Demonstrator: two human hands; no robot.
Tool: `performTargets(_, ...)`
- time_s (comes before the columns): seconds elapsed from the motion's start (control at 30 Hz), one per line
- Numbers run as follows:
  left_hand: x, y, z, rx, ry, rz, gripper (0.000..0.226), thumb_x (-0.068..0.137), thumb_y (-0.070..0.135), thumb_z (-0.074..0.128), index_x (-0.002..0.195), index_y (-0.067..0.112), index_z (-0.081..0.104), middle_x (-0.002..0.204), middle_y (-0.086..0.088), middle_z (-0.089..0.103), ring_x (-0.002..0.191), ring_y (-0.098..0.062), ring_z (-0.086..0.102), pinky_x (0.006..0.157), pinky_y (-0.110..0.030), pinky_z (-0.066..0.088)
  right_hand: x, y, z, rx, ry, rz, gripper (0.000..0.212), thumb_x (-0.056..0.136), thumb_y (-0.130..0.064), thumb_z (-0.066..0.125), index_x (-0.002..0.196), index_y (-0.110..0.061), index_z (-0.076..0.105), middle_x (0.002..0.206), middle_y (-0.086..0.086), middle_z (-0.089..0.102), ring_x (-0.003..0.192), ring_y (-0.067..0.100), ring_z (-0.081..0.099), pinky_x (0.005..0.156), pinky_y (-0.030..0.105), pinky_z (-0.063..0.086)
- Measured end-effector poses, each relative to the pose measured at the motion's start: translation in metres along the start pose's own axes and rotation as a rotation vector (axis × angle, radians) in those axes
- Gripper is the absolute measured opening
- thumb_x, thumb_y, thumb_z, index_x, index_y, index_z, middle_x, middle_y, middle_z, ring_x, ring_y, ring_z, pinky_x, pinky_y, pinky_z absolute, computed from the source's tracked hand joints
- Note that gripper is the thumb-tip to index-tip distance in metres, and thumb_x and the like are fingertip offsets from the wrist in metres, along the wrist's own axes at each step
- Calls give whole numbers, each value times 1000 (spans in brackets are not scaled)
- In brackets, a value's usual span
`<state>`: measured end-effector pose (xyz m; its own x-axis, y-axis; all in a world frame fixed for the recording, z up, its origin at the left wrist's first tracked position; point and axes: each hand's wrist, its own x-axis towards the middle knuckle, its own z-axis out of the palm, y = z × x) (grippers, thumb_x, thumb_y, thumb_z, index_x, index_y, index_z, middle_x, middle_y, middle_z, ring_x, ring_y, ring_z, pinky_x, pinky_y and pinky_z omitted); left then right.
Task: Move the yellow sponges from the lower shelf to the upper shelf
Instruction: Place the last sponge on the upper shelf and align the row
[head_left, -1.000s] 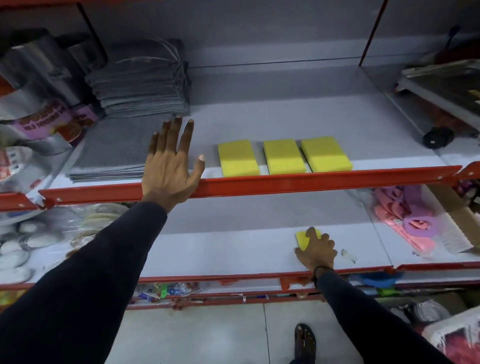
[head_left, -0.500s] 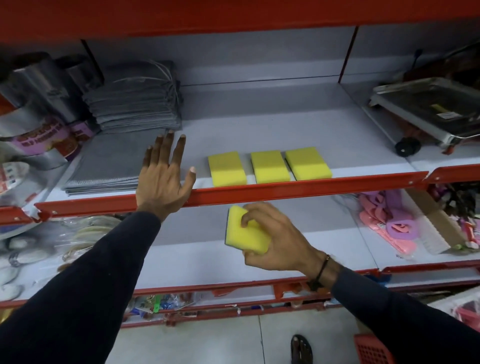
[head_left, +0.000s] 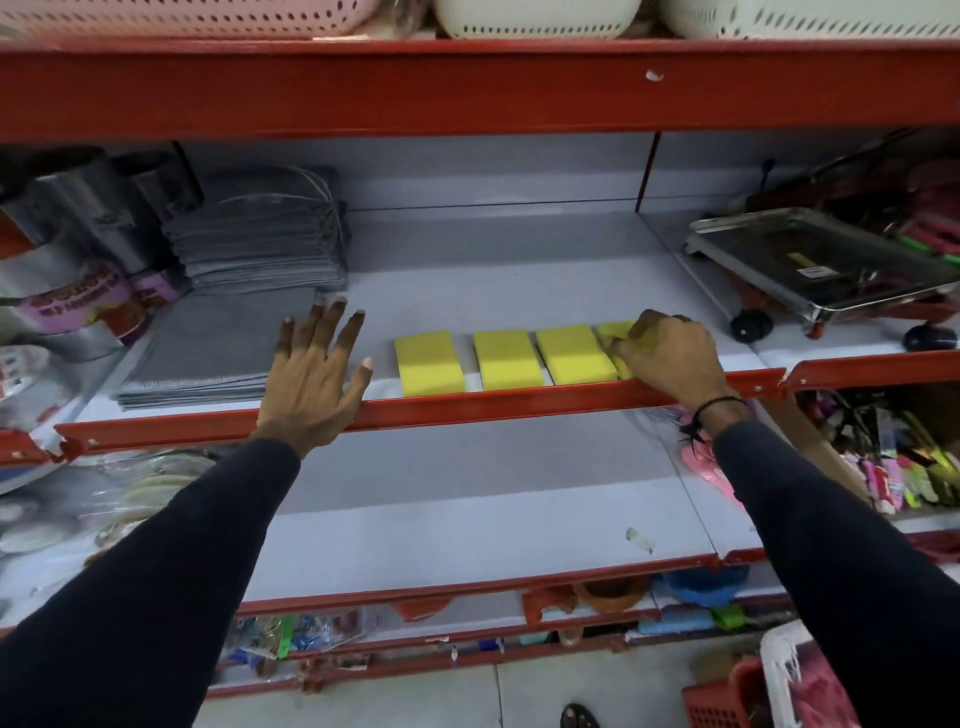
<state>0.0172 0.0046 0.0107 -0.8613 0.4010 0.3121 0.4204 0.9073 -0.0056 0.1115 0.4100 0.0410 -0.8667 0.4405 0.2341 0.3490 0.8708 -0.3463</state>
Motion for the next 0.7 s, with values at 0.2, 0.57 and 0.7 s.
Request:
performTargets(0.2,25,38,-27,-247,97,48,39,96,34,59,127,11,69,127,-12,67,118,-35,63,101,-46,49,-3,-54,-8,98,41,-344,35,82,-49,69,102,-22,80,114,6,76,110,31,69,98,41,54)
performTargets(0.57,43,57,-32,-313,-340,142,40,89,22,77,129,17,72,134,-5,65,124,-24,61,105,-27,40,-26,-121,14,-18,-355,-527,36,90,-40,70,124,-26,72,133,1,67,128,25,58,105,40,50)
performTargets(0.7,41,64,-36,-305,-340,154,51,89,22,76,138,20,65,128,-7,66,119,-24,64,103,-34,47,-30,-123,19,-3,-352,-515,34,91,-37,70,122,-24,73,130,4,68,125,26,60,104,39,50)
